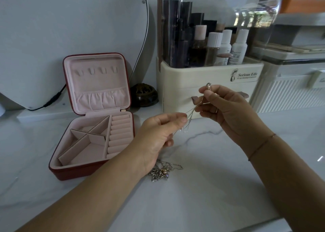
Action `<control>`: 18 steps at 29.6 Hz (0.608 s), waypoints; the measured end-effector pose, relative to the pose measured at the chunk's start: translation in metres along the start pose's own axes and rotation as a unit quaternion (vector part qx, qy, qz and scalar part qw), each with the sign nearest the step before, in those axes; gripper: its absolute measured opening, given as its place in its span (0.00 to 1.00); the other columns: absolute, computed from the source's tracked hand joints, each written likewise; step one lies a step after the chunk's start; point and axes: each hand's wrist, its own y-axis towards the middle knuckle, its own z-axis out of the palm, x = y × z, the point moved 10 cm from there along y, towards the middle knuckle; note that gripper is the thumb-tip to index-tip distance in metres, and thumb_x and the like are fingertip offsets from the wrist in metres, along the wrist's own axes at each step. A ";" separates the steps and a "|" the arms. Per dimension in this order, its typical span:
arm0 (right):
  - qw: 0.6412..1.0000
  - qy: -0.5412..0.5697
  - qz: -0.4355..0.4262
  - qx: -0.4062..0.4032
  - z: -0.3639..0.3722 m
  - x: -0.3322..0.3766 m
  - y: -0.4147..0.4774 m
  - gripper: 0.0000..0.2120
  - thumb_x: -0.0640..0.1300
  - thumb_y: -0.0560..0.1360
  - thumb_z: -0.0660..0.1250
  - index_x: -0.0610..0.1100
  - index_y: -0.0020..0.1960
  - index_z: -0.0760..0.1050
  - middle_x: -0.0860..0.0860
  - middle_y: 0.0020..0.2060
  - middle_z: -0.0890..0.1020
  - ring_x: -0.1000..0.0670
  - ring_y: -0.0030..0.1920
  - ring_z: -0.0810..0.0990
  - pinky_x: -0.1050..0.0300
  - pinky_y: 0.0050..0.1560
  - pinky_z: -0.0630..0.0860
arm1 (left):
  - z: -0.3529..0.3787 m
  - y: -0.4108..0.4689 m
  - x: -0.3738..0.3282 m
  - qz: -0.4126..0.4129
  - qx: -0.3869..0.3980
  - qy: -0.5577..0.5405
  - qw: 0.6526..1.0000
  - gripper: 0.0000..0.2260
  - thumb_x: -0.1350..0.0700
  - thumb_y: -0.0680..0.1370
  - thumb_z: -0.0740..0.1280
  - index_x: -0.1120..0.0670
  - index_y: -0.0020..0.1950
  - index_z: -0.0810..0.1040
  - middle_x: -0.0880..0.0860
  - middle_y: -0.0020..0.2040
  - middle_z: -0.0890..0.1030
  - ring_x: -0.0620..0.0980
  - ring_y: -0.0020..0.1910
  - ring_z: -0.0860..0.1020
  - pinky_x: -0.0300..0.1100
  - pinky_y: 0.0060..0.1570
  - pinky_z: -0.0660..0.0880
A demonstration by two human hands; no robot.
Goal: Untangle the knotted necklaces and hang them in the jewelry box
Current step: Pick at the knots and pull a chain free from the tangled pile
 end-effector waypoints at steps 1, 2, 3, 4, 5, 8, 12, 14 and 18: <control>1.000 -0.001 -0.002 0.001 0.000 0.000 0.000 0.05 0.39 0.79 0.61 0.43 0.48 0.75 0.47 0.37 0.82 0.50 0.37 0.83 0.61 0.40 0.79 | 0.001 -0.001 0.000 -0.002 0.004 0.003 1.000 0.05 0.58 0.72 0.72 0.55 0.46 0.84 0.43 0.24 0.69 0.41 0.22 0.61 0.35 0.28 0.63; 1.000 -0.002 -0.002 0.002 0.001 0.000 0.000 0.05 0.39 0.79 0.60 0.43 0.49 0.75 0.48 0.37 0.83 0.49 0.38 0.83 0.60 0.40 0.79 | 0.002 -0.001 0.001 -0.004 0.007 0.005 1.000 0.04 0.58 0.71 0.72 0.54 0.44 0.84 0.44 0.24 0.68 0.41 0.22 0.62 0.35 0.28 0.63; 1.000 -0.001 -0.002 0.005 0.002 0.000 0.000 0.05 0.39 0.79 0.60 0.42 0.49 0.74 0.48 0.36 0.83 0.48 0.38 0.84 0.59 0.41 0.80 | 0.002 -0.002 0.002 -0.008 0.009 0.005 1.000 0.03 0.57 0.70 0.73 0.54 0.43 0.84 0.45 0.25 0.67 0.41 0.22 0.62 0.35 0.28 0.63; 1.000 -0.001 -0.001 0.010 0.004 -0.001 0.000 0.05 0.39 0.80 0.59 0.42 0.49 0.73 0.47 0.36 0.83 0.47 0.39 0.84 0.59 0.40 0.80 | 0.003 -0.001 0.002 -0.009 0.014 0.006 1.000 0.04 0.56 0.69 0.74 0.54 0.42 0.85 0.46 0.26 0.67 0.41 0.22 0.62 0.35 0.29 0.63; 1.000 -0.003 0.000 0.016 0.006 -0.001 -0.001 0.05 0.39 0.80 0.58 0.42 0.49 0.72 0.47 0.36 0.83 0.46 0.39 0.84 0.58 0.40 0.80 | 0.004 -0.002 0.001 -0.008 0.021 0.007 1.000 0.06 0.54 0.66 0.74 0.54 0.41 0.85 0.48 0.28 0.67 0.41 0.23 0.62 0.36 0.29 0.62; 0.999 -0.003 0.011 0.031 0.013 -0.001 -0.003 0.06 0.39 0.81 0.55 0.41 0.49 0.70 0.45 0.37 0.82 0.46 0.33 0.82 0.58 0.34 0.79 | 0.010 -0.003 -0.001 -0.001 0.048 0.000 0.999 0.09 0.49 0.62 0.73 0.52 0.37 0.85 0.48 0.29 0.67 0.43 0.26 0.63 0.37 0.32 0.63; 0.999 -0.033 0.019 0.022 0.010 -0.003 -0.004 0.07 0.39 0.82 0.56 0.41 0.47 0.71 0.44 0.37 0.81 0.52 0.21 0.66 0.63 0.24 0.67 | 0.005 0.000 -0.003 0.008 0.032 -0.042 0.999 0.06 0.51 0.65 0.71 0.52 0.36 0.84 0.48 0.32 0.75 0.43 0.33 0.72 0.38 0.37 0.68; 0.998 -0.059 0.019 0.016 0.007 -0.004 -0.002 0.07 0.39 0.81 0.56 0.41 0.47 0.72 0.44 0.38 0.80 0.54 0.21 0.62 0.64 0.23 0.63 | -0.003 0.004 -0.002 0.006 0.007 -0.087 0.996 0.06 0.52 0.64 0.71 0.53 0.36 0.83 0.47 0.34 0.78 0.42 0.34 0.74 0.36 0.37 0.69; 0.994 -0.112 0.008 0.007 0.005 -0.005 -0.001 0.06 0.39 0.80 0.59 0.38 0.49 0.73 0.45 0.36 0.80 0.54 0.21 0.61 0.64 0.23 0.61 | -0.010 0.007 -0.005 0.010 -0.011 -0.140 0.990 0.04 0.53 0.64 0.71 0.52 0.34 0.83 0.48 0.33 0.78 0.43 0.34 0.75 0.36 0.37 0.71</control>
